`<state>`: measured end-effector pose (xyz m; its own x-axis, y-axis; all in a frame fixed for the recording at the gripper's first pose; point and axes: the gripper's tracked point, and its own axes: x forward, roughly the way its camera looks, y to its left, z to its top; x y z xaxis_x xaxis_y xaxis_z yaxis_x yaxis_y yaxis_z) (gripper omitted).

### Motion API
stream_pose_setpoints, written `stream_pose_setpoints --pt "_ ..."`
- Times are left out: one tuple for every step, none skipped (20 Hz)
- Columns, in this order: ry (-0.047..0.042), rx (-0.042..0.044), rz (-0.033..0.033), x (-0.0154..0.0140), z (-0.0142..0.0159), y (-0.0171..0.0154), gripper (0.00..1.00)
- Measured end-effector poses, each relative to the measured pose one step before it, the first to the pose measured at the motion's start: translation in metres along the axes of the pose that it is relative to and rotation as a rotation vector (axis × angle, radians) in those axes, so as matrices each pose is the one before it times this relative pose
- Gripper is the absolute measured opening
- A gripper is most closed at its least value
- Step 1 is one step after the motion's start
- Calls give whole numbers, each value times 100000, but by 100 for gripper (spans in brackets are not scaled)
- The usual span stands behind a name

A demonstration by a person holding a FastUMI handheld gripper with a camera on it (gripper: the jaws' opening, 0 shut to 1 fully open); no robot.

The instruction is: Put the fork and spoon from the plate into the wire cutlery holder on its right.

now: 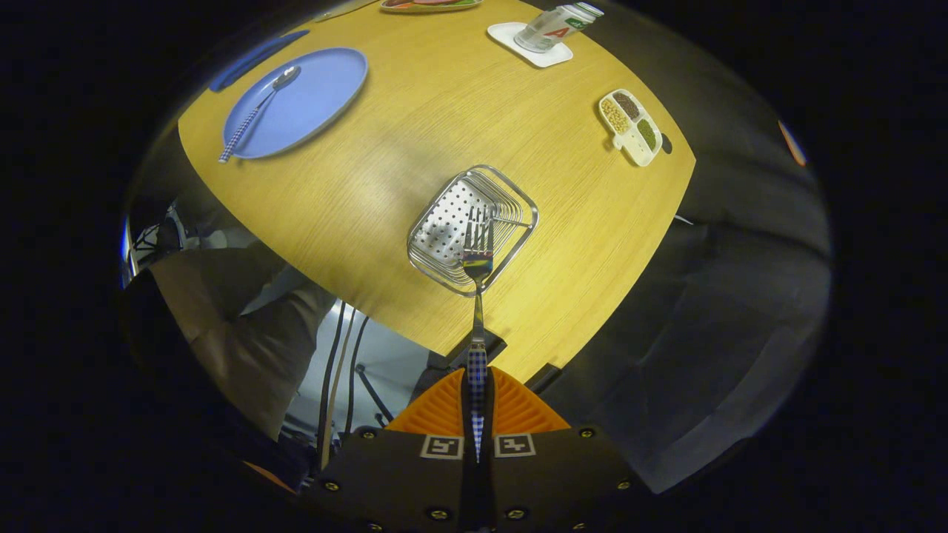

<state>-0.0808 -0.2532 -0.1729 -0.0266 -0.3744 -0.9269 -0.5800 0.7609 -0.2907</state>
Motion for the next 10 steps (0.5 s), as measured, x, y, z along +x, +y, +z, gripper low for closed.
stream_pose_setpoints --pt "1784 -1259 -114 275 73 -161 1" --pt "1704 -980 970 317 219 22 1" --pt "1501 -1014 1633 501 365 115 1" --pt "1259 -972 427 298 324 -57 1" --pt "1644 -1056 -33 371 461 -191 1" --pt "1239 -1000 128 394 587 -30 1" --pt "928 -851 100 245 486 -193 1" --pt "1176 -1132 185 319 475 -86 1" --pt "1628 -923 1216 479 326 125 1" --pt "1368 -904 1287 346 226 118 1"
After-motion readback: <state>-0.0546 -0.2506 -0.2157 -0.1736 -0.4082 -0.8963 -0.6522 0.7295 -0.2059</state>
